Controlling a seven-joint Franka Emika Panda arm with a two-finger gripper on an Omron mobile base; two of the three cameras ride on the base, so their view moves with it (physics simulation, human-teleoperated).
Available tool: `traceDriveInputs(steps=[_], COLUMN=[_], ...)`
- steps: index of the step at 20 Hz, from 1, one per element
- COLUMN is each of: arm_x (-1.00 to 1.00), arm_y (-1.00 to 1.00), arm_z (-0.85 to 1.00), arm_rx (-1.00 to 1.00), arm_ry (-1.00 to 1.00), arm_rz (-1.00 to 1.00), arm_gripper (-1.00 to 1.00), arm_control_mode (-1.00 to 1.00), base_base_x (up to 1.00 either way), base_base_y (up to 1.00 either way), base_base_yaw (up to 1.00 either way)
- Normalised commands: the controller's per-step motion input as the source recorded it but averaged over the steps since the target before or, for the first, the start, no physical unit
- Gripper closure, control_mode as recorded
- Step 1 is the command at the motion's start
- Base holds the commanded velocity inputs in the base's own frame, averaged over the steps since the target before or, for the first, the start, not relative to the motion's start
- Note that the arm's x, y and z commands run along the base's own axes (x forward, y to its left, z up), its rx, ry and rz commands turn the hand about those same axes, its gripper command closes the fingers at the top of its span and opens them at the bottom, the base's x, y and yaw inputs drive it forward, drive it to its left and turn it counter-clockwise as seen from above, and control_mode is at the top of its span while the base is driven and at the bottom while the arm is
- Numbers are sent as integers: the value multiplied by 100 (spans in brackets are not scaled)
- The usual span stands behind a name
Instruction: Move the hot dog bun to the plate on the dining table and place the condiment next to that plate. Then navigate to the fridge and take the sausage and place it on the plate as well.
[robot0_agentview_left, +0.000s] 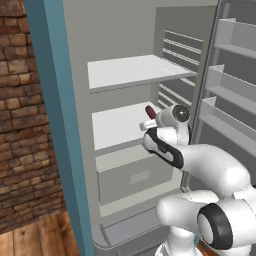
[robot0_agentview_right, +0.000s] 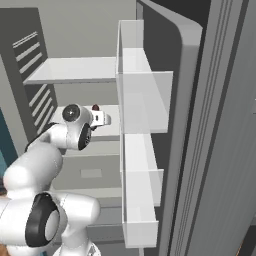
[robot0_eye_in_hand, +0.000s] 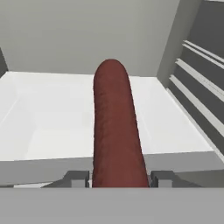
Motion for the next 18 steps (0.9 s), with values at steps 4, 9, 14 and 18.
traceDriveInputs(steps=[4,9,14,18], arm_x=[-86,-92,-92,-71], arm_y=[0,0,0,8], arm_z=[23,26,37,29], arm_rx=[0,0,0,0], arm_ry=[3,0,0,0], arm_rz=[0,0,0,0], arm_gripper=[100,100,100,100], arm_control_mode=[-100,-100,-100,-100], base_base_x=[0,0,0,0], base_base_y=[0,0,0,0], base_base_yaw=[0,0,0,0])
